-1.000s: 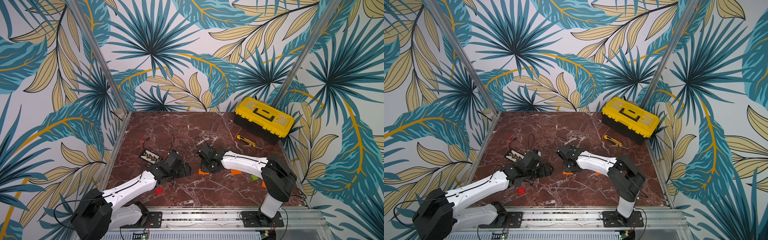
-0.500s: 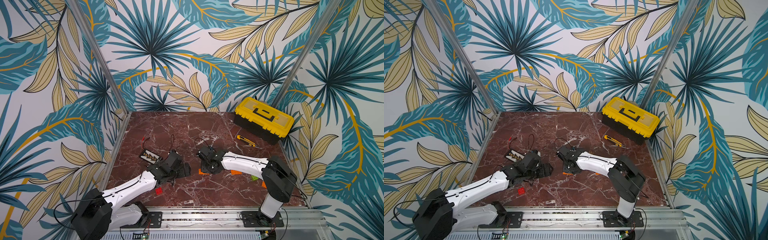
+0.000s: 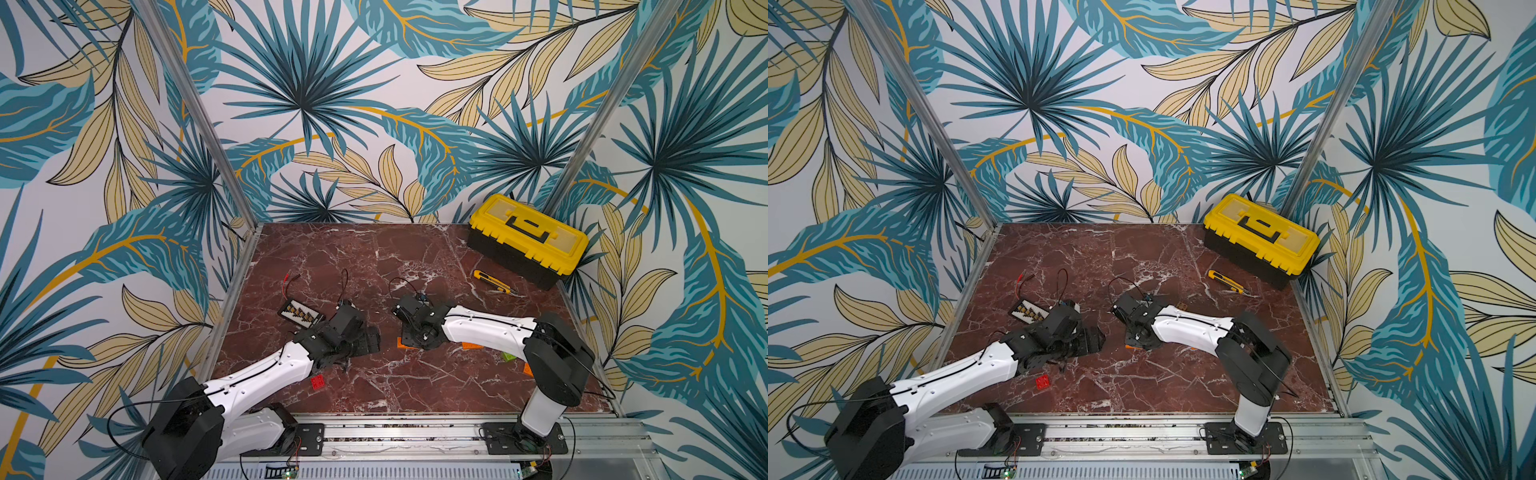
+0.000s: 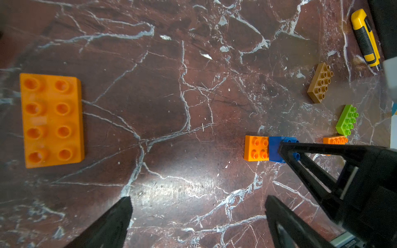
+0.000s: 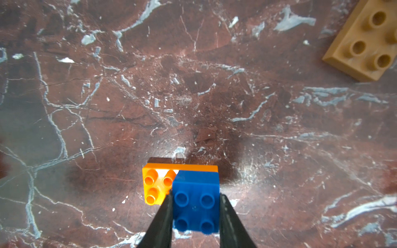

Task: Assemble the number 5 with lego
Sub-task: Assemble the lego brick with the lego brick.

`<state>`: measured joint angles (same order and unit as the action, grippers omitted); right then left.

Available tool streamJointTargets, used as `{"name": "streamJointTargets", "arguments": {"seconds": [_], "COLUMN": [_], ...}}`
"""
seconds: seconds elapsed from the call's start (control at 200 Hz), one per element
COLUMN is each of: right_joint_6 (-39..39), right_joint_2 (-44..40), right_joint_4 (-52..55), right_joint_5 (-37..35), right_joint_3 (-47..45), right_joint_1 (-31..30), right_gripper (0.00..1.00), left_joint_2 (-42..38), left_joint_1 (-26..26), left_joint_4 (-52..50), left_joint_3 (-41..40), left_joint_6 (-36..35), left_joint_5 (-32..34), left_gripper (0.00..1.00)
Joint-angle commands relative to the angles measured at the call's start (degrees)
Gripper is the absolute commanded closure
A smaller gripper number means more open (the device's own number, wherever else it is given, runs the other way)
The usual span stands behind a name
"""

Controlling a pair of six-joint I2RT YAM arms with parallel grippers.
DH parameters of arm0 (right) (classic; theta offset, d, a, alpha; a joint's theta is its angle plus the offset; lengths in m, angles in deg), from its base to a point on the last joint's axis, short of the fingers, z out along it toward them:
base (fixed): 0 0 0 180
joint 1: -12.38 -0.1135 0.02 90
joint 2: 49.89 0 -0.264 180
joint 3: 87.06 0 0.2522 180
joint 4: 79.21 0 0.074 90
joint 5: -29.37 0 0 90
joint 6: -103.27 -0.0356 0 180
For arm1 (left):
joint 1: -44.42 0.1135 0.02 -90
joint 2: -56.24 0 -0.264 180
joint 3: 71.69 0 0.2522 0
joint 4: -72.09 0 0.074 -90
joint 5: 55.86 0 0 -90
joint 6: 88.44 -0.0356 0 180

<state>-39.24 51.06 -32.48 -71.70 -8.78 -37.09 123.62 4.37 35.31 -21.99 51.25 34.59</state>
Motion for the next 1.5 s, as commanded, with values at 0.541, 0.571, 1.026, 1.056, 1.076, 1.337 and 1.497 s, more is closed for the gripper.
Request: {"name": "streamJointTargets", "arguments": {"seconds": [0.541,0.571,1.026,1.056,1.076,1.337,1.497], "right_joint_6": [-0.9,-1.4,2.0,2.1,2.1,4.4,6.8], "right_joint_2": [4.9,4.9,12.5,13.1,13.3,14.9,12.0], "right_joint_4": [6.1,5.6,4.7,4.8,4.7,6.4,8.9], "right_joint_5": [-2.1,-1.9,6.1,6.3,6.6,7.5,5.8], "right_joint_3": [-3.3,-3.8,-3.4,-3.6,-3.7,-3.4,-0.3], "right_joint_1": [-1.2,-1.2,-0.1,0.0,0.0,0.9,1.4], "right_gripper": [0.80,0.80,0.83,0.84,0.83,0.84,0.77], "left_joint_2": [-1.3,-1.3,-1.4,-1.4,-1.5,-1.6,-2.1], "left_joint_1": [-0.1,-0.1,-0.1,0.0,-0.1,-0.1,-0.1], "left_joint_4": [-2.3,-2.3,-3.2,-3.2,-3.4,-3.7,-4.0], "left_joint_3": [3.1,3.1,3.4,3.3,3.3,3.0,2.8], "left_joint_6": [0.5,0.5,0.8,0.8,0.8,1.4,1.6], "left_joint_5": [2.4,2.4,2.5,4.2,4.4,4.9,5.4], "left_gripper": [0.00,0.00,0.00,0.00,0.00,0.00,0.00]}}
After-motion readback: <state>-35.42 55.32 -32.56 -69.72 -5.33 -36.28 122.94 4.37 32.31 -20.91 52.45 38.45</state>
